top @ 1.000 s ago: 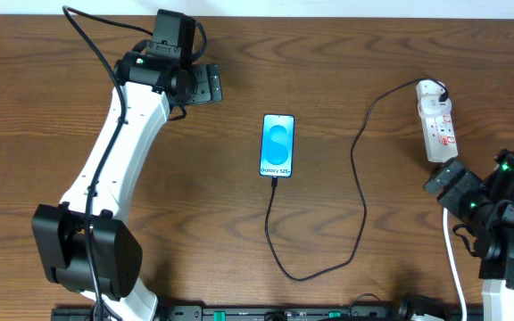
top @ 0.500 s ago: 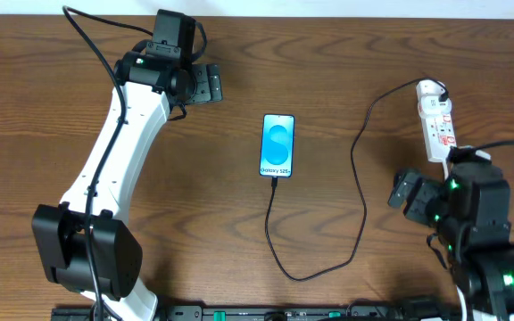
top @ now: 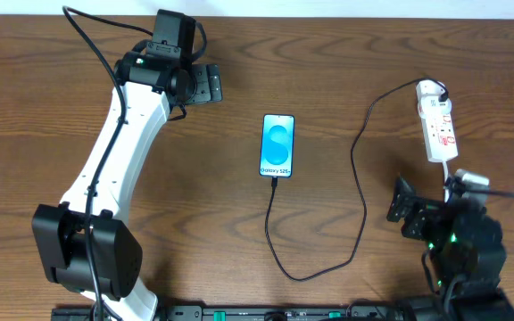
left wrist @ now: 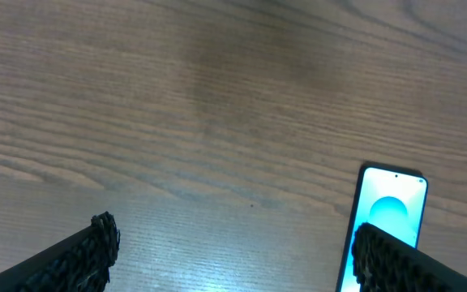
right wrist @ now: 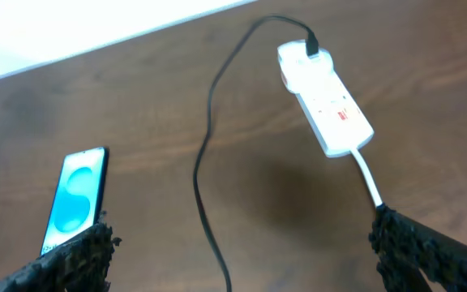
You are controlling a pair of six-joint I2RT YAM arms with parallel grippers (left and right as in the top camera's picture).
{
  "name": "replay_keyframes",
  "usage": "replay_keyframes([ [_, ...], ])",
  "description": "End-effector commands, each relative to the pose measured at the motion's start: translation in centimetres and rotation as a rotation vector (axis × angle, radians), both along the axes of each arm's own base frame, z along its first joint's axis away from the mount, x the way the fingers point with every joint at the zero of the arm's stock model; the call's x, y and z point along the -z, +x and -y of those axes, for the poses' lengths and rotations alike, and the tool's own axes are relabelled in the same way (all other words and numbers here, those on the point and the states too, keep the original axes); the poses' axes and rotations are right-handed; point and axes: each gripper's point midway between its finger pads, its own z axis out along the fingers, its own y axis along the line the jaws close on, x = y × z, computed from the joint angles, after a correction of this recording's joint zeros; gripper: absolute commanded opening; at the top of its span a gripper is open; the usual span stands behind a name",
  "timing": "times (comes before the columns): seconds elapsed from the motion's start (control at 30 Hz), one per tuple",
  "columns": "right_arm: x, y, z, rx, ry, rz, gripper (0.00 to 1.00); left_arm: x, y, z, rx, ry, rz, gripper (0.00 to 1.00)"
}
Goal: Plug charger to phone and switch on socket
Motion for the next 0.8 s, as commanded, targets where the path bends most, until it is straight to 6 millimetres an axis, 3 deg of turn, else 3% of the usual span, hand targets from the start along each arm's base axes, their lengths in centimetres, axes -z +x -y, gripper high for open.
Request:
replay_keyframes([
  [0.0,1.2,-0.2,-0.1,-0.036,-0.03,0.077,0.99,0.2,0.2,-0.4,-0.015,0.009,-0.004,0.94],
  [0.3,3.5,0.8,-0.7,-0.099,-0.065,0.257,0.99,0.2,0.2,-0.4,-0.015,0.009,-0.004,0.94],
  [0.53,3.2,1.6,-0.9,-0.105,-0.079,0.432,0.99,0.2,0.2,-0.4,-0.015,0.009,-0.004,0.94],
  [0.77,3.9,2.0,-1.2,-0.136,-0.121,0.463,0.99,0.2,0.2,-0.4,-0.016,0.009,-0.004,0.94],
])
